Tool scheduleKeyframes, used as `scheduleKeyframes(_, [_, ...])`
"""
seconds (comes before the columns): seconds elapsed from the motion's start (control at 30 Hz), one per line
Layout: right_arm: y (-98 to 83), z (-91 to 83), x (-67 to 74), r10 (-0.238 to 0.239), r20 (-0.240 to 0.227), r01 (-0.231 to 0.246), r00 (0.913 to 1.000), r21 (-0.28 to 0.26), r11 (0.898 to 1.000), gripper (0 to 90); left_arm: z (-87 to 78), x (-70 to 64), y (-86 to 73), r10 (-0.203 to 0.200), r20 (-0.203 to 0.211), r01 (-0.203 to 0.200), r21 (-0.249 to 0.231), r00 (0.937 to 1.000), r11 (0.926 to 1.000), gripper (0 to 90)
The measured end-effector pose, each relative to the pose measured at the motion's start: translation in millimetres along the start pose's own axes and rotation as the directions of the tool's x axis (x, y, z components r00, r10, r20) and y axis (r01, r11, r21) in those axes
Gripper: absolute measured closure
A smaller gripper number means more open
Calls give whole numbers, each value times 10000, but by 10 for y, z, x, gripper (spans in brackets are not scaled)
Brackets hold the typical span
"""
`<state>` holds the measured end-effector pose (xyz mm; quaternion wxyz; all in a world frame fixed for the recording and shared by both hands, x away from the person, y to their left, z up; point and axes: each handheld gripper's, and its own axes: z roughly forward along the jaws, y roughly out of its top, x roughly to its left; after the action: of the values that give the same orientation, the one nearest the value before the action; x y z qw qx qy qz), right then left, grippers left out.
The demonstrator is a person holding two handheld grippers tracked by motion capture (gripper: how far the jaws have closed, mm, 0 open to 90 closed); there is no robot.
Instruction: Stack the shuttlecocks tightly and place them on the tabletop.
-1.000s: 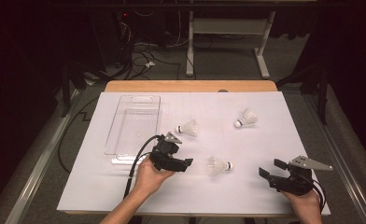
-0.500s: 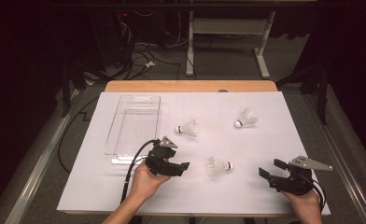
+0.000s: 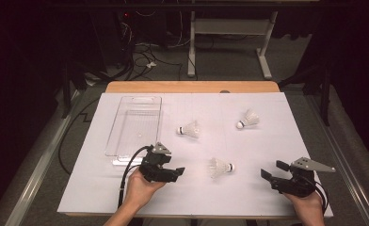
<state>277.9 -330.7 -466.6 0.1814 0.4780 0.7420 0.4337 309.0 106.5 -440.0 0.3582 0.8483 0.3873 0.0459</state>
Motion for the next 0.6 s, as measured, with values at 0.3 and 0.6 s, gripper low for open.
scheduleKeyframes(0.3, [-1,-6,0,-11,10,11,10000,-31,10000,225,-42,25,-79,-20,-91,20,29,10000,10000,336])
scheduleKeyframes(0.6, [-2,-11,3,17,-1,-17,10000,-48,10000,225,-103,4,-155,-13,-172,12,-51,9999,10000,340])
